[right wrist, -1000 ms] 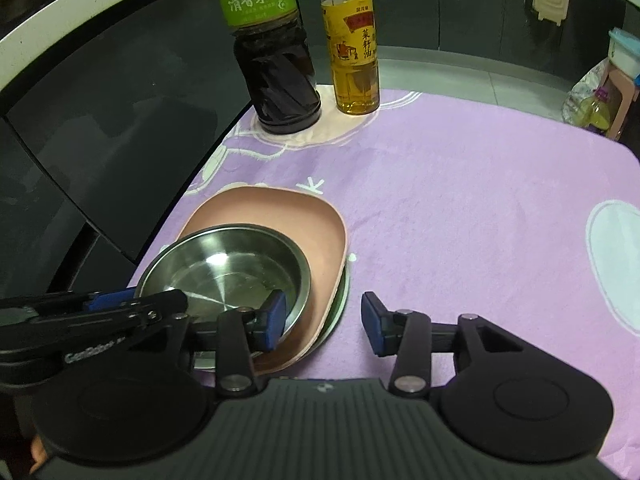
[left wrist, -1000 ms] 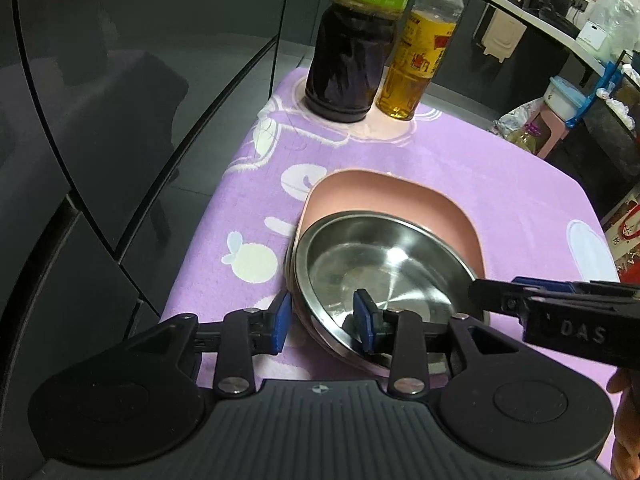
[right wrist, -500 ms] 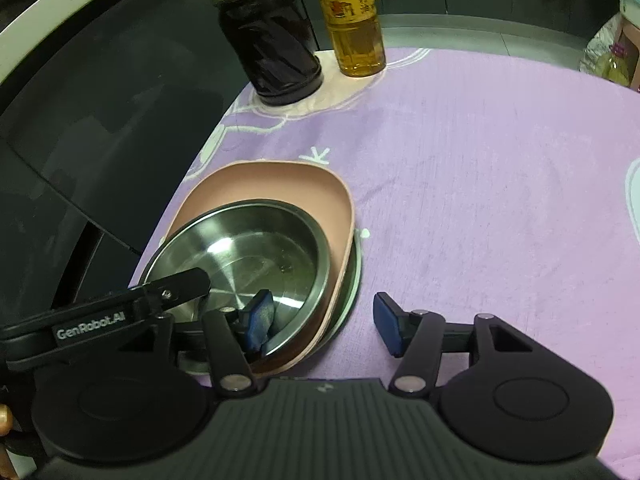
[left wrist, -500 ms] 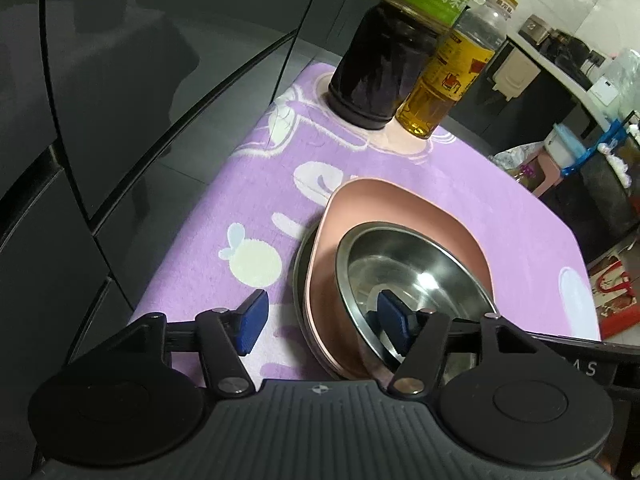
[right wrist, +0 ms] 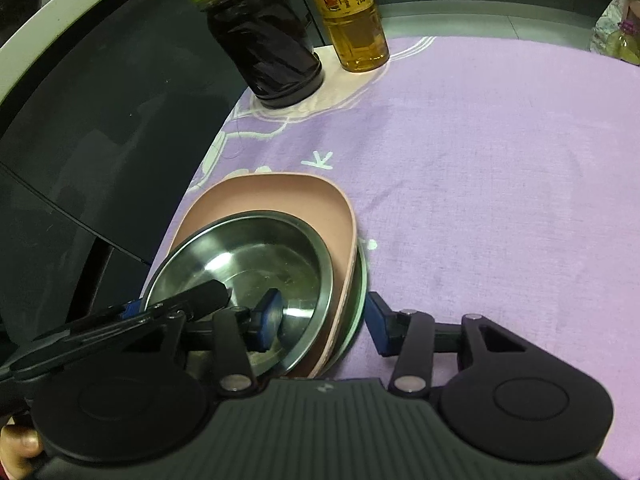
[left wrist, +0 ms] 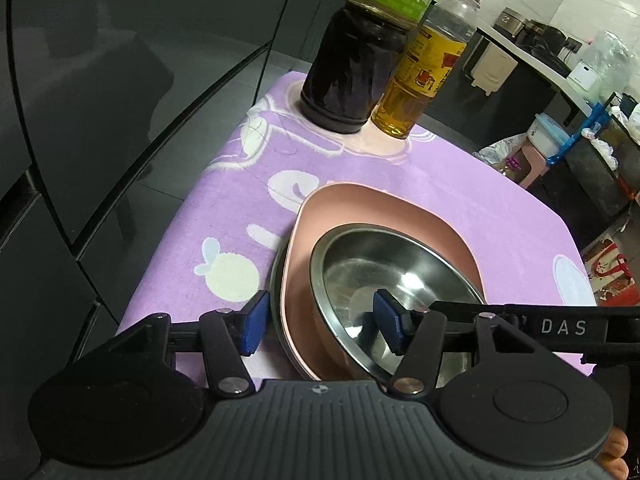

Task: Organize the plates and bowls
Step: 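Open both grippers to release the steel bowl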

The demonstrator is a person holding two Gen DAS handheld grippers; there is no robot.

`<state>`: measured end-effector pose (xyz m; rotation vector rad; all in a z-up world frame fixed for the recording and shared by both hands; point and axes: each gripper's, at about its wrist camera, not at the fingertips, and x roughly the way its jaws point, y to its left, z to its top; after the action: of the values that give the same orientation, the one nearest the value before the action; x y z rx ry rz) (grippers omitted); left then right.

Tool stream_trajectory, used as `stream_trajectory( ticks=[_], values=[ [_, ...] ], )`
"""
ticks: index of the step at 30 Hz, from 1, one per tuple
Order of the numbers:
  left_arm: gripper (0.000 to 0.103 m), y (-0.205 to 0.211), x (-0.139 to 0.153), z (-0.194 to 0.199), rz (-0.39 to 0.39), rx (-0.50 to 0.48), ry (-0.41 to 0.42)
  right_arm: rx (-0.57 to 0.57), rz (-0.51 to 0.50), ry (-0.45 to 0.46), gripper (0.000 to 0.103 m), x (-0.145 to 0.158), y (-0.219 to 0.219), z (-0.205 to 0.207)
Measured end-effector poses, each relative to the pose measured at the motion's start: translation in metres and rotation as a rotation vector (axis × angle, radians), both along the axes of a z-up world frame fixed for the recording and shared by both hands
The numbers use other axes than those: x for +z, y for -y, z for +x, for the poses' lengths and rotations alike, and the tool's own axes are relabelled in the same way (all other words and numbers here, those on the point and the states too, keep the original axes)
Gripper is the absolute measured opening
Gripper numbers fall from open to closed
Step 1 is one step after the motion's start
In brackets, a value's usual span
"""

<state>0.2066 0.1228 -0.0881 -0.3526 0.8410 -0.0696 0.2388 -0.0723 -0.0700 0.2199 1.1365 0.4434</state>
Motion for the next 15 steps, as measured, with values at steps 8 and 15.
stream_trajectory(
  ticks=[8, 15],
  values=[
    [0.050, 0.000, 0.010, -0.008, 0.020, 0.013, -0.015, 0.014, -0.012, 0.035, 0.024, 0.009, -0.004, -0.004],
    [0.048, 0.006, 0.026, -0.012, 0.079, 0.001, 0.004, -0.025, 0.000, 0.034, 0.024, 0.018, -0.005, -0.005]
  ],
)
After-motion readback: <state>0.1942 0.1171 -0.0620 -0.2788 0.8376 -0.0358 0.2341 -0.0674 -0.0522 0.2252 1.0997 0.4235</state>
